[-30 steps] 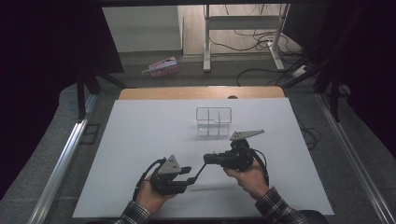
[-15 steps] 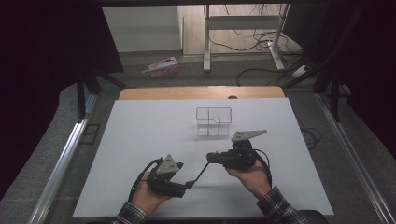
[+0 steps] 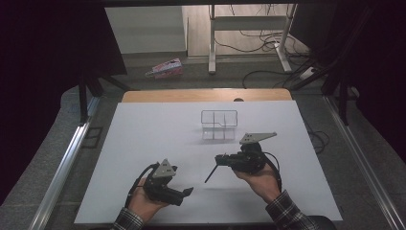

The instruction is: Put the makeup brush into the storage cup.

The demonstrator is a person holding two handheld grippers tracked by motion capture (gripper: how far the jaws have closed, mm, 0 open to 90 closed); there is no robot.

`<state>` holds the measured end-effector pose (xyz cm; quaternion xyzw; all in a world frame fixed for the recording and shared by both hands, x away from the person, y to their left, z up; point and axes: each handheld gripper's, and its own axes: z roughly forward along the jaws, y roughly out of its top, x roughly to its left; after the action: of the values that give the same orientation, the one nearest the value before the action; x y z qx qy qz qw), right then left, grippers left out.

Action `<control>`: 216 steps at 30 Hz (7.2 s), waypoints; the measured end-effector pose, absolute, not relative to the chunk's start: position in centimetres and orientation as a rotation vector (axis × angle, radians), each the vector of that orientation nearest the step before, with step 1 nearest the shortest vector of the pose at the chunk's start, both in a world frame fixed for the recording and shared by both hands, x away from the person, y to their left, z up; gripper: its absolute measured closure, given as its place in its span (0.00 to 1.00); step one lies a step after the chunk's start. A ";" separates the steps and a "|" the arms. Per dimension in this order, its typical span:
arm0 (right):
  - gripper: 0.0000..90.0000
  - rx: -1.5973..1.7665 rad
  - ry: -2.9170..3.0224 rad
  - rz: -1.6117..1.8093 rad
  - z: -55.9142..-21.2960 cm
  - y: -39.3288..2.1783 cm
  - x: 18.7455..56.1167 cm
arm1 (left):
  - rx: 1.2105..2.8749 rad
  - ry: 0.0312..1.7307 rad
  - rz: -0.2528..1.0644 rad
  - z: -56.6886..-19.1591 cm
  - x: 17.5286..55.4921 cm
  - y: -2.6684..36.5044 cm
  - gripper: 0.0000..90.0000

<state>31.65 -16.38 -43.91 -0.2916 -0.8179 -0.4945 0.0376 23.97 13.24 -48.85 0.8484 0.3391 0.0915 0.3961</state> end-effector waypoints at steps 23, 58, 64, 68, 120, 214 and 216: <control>0.94 -0.892 -2.519 -1.579 -42.9 -17.4 32.4 | 2.121 0.942 0.292 -49.2 22.9 16.5 0.02; 0.94 -0.951 -2.593 -1.653 -39.7 -17.9 36.4 | 2.140 1.032 0.447 -49.5 21.8 19.9 0.00; 0.94 -0.958 -2.569 -1.679 -39.1 -17.9 37.2 | 2.129 1.053 0.453 -49.5 21.6 20.4 0.00; 0.94 -0.965 -2.570 -1.697 -38.7 -17.9 37.7 | 2.122 1.059 0.457 -49.5 21.4 20.6 0.00; 0.94 -1.123 -2.647 -1.778 -36.4 -15.4 44.7 | 2.122 1.069 0.463 -49.6 21.2 20.9 0.00; 0.03 -1.042 -2.857 -1.490 -42.5 -11.4 44.7 | 2.140 1.087 0.438 -49.7 21.1 20.8 0.00; 0.03 -1.035 -2.862 -1.484 -42.5 -11.5 44.6 | 2.139 1.086 0.439 -49.7 21.1 20.8 0.00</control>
<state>44.61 -11.46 -42.49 -0.3034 -0.8390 -0.4350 -0.1220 21.14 20.78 -49.69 0.8234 0.4182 0.1691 0.3443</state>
